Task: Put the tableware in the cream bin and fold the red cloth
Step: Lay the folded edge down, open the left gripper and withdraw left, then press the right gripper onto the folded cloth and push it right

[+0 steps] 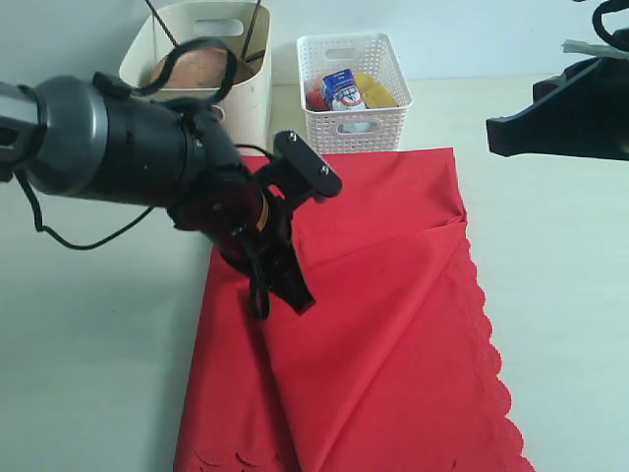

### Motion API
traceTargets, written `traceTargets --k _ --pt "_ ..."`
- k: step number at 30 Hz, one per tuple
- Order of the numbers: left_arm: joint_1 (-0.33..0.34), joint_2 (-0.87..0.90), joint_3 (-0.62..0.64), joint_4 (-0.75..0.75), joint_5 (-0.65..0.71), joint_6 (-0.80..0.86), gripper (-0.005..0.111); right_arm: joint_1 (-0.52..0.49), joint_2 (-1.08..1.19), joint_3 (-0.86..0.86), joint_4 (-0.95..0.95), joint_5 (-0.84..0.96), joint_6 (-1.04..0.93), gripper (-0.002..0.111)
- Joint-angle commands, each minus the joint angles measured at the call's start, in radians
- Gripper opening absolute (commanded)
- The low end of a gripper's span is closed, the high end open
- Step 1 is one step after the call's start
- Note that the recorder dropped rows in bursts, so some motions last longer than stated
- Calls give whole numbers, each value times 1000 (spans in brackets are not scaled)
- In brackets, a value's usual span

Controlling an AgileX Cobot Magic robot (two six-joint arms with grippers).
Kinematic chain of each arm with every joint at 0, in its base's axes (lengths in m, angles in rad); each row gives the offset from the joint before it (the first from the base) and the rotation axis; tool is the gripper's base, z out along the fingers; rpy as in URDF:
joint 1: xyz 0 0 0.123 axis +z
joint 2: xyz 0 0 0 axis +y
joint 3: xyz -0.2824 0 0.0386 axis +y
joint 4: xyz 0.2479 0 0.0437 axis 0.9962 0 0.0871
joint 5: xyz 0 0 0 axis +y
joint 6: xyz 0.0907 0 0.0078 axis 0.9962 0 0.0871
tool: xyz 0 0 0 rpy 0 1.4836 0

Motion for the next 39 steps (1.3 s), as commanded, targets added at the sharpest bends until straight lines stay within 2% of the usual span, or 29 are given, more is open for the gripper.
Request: traceTargets --k 1,6,11,14,17,22,26,29,31,35,39 --pt "-34 3 55 -21 -89 9 0 -6 1 2 -8 -15 -1 0" --pt "-165 3 62 -41 -100 9 0 -6 1 2 -8 -13 -1 0" --pt "-382 -47 59 -39 -173 33 0 -6 1 2 -8 16 -1 0" --pt "-499 -111 48 10 -162 33 0 -6 1 2 -16 79 -1 0" --pt "-535 -183 48 46 -116 25 0 -6 1 2 -32 106 28 0" --pt "-492 -280 86 48 -47 -30 0 -6 1 2 -34 99 42 0" --pt "-420 -361 173 51 -47 -77 0 -6 3 2 -19 89 42 0" --pt "-353 -431 273 62 -74 -123 0 -6 18 2 49 13 30 0" --pt "-305 -476 330 89 -113 -183 0 -6 45 2 114 -74 -29 0" --pt "-183 -621 475 153 -196 -305 0 -3 176 0 347 -238 -277 0" --pt "-103 -798 616 163 -253 -333 0 3 357 -13 445 -334 -353 0"
